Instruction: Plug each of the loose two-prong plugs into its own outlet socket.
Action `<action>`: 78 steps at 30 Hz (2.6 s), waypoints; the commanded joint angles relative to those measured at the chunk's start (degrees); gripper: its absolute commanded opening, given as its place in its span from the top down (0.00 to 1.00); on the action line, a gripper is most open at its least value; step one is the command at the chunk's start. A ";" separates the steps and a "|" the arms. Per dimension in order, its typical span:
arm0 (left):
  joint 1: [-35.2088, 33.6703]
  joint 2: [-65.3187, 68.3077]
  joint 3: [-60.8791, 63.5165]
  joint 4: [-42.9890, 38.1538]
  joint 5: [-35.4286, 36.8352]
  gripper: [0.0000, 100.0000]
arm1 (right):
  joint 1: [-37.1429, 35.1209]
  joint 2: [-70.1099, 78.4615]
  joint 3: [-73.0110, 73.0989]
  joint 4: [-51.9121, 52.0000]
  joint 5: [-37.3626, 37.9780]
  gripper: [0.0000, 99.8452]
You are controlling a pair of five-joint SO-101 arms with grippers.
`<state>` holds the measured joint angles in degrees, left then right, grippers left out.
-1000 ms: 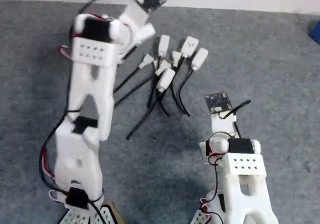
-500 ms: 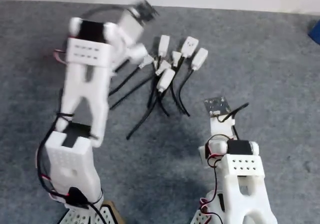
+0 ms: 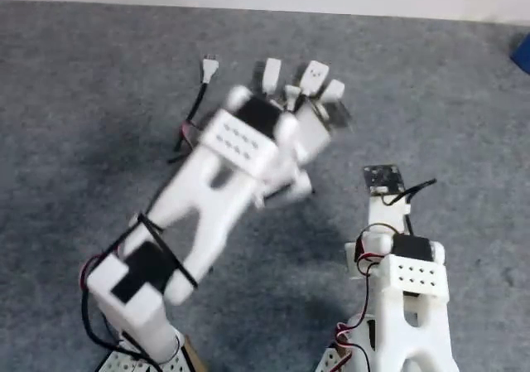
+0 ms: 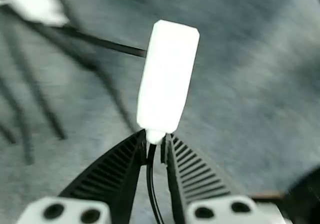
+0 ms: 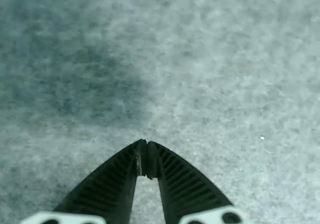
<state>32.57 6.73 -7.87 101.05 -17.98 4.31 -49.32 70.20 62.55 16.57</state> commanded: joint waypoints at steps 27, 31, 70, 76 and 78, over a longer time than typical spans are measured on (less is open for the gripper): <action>11.21 -8.31 31.96 -10.81 -19.96 0.87 | 0.84 -1.54 -0.13 -0.40 2.11 0.99; 9.01 -8.40 31.87 -10.46 -20.04 0.79 | 0.84 -1.54 -0.13 -0.40 2.11 0.99; -14.90 -7.87 48.57 -47.56 -15.82 0.79 | 0.84 -1.80 -0.13 -0.22 2.02 0.99; -24.13 -7.87 49.63 -50.90 -23.30 0.79 | 0.84 -1.71 -0.13 -0.22 2.02 0.99; -25.71 -8.04 49.01 -50.99 -23.82 0.79 | 0.84 -1.63 -0.13 -0.22 2.02 0.99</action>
<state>11.47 -0.66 41.36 51.12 -39.69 4.66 -49.85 70.73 62.55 18.24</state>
